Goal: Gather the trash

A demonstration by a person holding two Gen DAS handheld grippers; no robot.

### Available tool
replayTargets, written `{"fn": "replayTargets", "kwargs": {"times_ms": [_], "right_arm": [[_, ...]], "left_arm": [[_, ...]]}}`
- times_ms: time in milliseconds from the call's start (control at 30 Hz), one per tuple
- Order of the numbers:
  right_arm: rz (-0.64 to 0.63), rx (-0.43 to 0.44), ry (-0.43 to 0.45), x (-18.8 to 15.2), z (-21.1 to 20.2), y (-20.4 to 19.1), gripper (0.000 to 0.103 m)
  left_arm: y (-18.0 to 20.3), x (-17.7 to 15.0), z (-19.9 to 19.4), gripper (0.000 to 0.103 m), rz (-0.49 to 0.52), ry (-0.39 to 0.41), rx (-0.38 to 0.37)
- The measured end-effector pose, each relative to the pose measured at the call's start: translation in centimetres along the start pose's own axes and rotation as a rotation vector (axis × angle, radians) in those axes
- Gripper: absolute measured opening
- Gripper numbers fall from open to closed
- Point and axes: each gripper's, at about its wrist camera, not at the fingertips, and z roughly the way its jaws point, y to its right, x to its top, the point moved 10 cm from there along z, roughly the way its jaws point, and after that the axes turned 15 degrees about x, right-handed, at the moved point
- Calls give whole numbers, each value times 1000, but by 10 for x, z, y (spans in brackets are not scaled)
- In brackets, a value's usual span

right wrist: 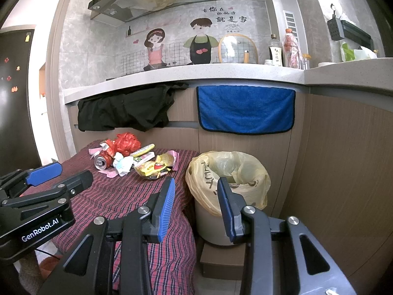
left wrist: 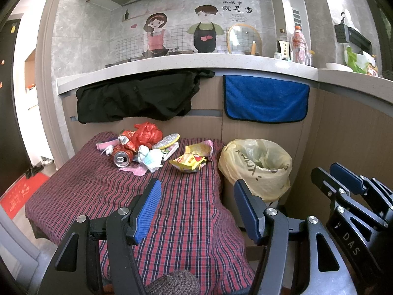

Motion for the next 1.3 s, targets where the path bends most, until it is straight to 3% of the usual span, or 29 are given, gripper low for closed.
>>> {"fn": "replayTargets", "kwargs": {"times_ms": [200, 333, 567, 633, 767, 867, 1033, 1200, 1300], "right_arm": [[-5, 3, -3, 2, 3, 0, 34], [-14, 8, 2, 11, 12, 3, 34], [-39, 52, -7, 40, 62, -2, 34], [-62, 58, -10, 46, 78, -7, 34], [-98, 83, -27, 57, 120, -20, 34], [-111, 113, -53, 59, 154, -30, 34], [-112, 211, -128, 52, 220, -45, 34], [-110, 336, -241, 22, 270, -61, 34], [-119, 340, -317, 1, 297, -61, 34]], "left_arm": [[-4, -1, 12, 62, -19, -24, -3], [-14, 11, 24, 62, -30, 26, 1], [-50, 35, 90, 62, -132, -50, -144], [-72, 37, 117, 62, -170, -71, -123], [-118, 44, 165, 62, -191, -32, 18], [-155, 41, 208, 62, -223, -63, 78], [-185, 30, 263, 63, -268, -137, 4], [-188, 20, 298, 63, -251, -181, -26], [-189, 10, 311, 63, -244, -216, -1]]}}
